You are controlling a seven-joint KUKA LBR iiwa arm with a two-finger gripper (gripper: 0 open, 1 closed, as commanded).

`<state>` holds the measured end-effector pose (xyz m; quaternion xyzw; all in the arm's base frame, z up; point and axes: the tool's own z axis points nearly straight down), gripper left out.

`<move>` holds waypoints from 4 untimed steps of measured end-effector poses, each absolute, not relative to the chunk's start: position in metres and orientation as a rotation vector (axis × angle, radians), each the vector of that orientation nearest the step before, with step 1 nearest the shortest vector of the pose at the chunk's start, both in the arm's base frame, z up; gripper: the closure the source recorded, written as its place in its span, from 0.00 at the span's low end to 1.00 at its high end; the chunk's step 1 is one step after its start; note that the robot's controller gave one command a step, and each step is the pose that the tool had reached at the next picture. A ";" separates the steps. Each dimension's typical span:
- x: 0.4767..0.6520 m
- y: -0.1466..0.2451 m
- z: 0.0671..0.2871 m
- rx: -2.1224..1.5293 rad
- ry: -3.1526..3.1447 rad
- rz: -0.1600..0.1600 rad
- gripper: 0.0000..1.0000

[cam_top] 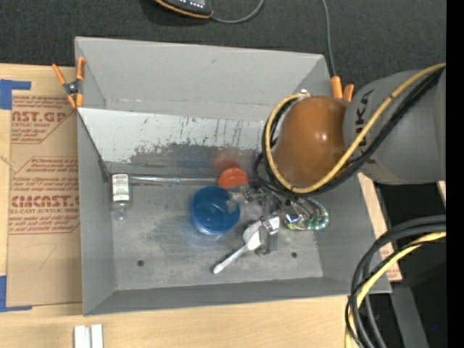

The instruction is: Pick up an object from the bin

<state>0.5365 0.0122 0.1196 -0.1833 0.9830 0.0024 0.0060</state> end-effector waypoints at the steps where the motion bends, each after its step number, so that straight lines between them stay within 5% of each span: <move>1: 0.544 0.002 0.116 -0.707 3.050 0.008 0.00; 2: 0.539 -0.004 0.100 -0.323 3.114 0.009 0.00; 3: 0.531 -0.026 0.074 -0.903 2.992 0.008 1.00; 4: 0.531 -0.026 0.074 -0.903 2.992 0.008 1.00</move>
Offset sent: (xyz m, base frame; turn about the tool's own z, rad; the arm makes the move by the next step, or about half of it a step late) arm -0.0093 -0.0241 -0.0496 -0.3392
